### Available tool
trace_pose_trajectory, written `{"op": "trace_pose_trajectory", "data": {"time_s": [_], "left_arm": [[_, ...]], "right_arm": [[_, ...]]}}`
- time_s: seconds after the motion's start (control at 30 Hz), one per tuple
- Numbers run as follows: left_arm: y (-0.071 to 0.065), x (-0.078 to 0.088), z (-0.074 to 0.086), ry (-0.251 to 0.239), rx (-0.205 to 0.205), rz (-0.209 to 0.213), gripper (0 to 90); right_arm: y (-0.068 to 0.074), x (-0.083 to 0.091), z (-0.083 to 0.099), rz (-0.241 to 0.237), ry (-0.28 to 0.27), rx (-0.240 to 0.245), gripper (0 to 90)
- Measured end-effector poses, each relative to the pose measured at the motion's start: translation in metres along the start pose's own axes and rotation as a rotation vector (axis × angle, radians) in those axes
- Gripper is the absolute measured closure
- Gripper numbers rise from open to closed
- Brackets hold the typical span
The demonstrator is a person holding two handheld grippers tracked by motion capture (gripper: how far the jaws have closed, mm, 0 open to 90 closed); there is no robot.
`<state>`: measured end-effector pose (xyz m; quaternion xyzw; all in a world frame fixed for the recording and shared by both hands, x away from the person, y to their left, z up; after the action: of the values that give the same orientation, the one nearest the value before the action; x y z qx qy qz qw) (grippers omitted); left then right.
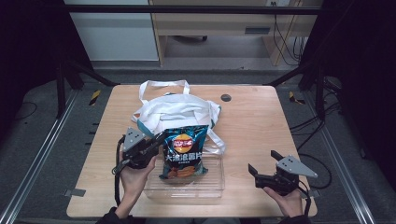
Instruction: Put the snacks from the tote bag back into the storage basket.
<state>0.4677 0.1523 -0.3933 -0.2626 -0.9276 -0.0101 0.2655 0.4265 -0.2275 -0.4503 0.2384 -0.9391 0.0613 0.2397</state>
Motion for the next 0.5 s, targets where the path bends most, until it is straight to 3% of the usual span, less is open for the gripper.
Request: {"op": "trace_pose_trajectory", "data": {"time_s": [0.3,0.5], "left_arm": [[-0.004,0.003,0.000,-0.011,-0.063,0.000,58.4],[-0.004,0.010,-0.001,-0.029,-0.079,-0.004,50.3]], "right_arm": [[0.000,0.001,0.000,0.000,-0.004,-0.003,4.4],[-0.001,0.002,0.000,0.001,-0.005,-0.003,4.4]]}}
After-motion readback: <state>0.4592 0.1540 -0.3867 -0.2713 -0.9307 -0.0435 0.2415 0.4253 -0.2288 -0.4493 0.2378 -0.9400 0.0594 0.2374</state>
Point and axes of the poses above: each handheld gripper's, and its own axes: x roughly backward along the jaws, z roughly out of its underside, y roughly to its left, the point moved 4 cm from there along -x, roughly forward along the jaws, and after that the axes turned 9 degrees about y, right-handed, at the moved point
